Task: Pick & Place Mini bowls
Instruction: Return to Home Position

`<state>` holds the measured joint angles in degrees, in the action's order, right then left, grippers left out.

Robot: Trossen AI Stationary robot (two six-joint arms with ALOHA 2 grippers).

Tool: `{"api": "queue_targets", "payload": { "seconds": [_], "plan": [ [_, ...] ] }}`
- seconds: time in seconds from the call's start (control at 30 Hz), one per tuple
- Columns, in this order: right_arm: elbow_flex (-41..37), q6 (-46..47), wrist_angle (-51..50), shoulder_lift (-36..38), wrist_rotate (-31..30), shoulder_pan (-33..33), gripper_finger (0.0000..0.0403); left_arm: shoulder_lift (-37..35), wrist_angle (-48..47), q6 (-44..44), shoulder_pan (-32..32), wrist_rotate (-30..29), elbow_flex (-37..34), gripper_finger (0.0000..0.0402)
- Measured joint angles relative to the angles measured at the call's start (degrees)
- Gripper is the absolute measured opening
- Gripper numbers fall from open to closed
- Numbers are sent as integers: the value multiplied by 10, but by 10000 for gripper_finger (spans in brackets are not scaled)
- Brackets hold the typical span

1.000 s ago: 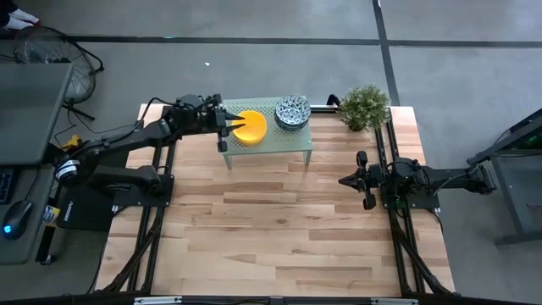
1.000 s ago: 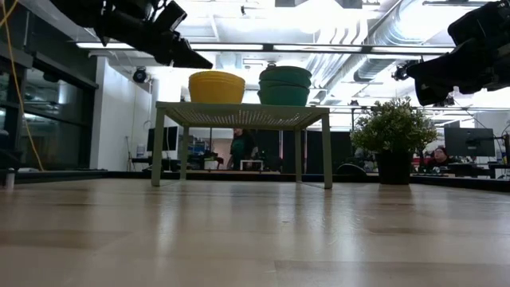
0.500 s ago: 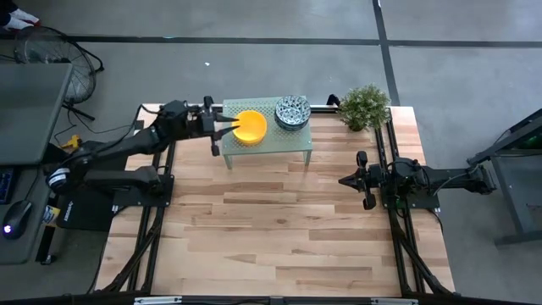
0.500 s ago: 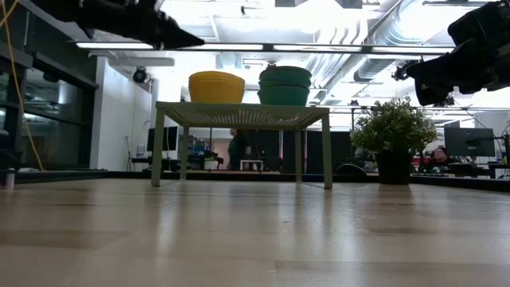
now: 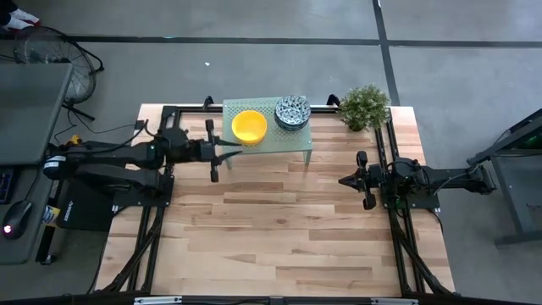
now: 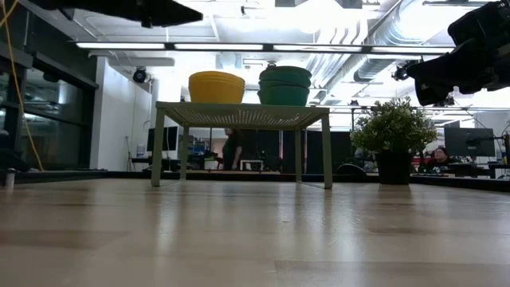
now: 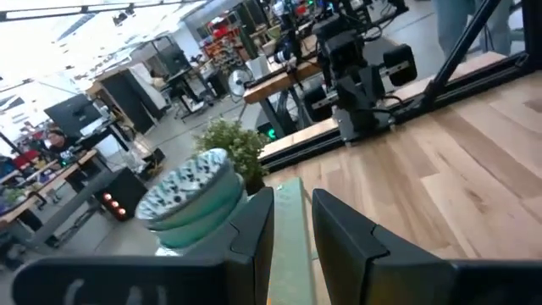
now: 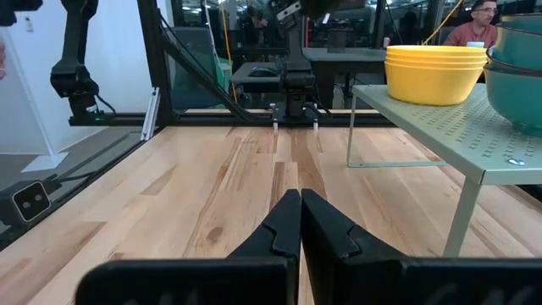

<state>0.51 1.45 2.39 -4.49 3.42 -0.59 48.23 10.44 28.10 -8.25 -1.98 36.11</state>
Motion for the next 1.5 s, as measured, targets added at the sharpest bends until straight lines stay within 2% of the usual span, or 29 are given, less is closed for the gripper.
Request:
{"api": "queue_targets", "payload": {
  "seconds": [0.2,0.4,0.5,0.6,0.77,0.97,1.1,1.27,1.5],
  "plan": [
    [0,0,0,0,0,0,0,19,99,-18,41,-24,-52,78],
    [0,0,0,0,0,0,0,23,180,-4,64,-76,-97,78],
    [0,0,0,0,0,0,0,22,197,18,64,-79,-120,78],
    [0,0,0,0,0,0,0,12,266,20,63,-74,-168,78],
    [0,0,0,0,0,0,0,-9,361,5,34,-31,-255,78],
    [0,0,0,0,0,0,0,-46,359,1,-21,37,-304,78],
    [0,0,0,0,0,0,0,-94,363,-4,-39,90,-331,78],
    [0,0,0,0,0,0,0,-172,347,-9,-37,91,-349,78],
    [0,0,0,0,0,0,0,-281,256,-9,-37,95,-350,78]
  ]
}}
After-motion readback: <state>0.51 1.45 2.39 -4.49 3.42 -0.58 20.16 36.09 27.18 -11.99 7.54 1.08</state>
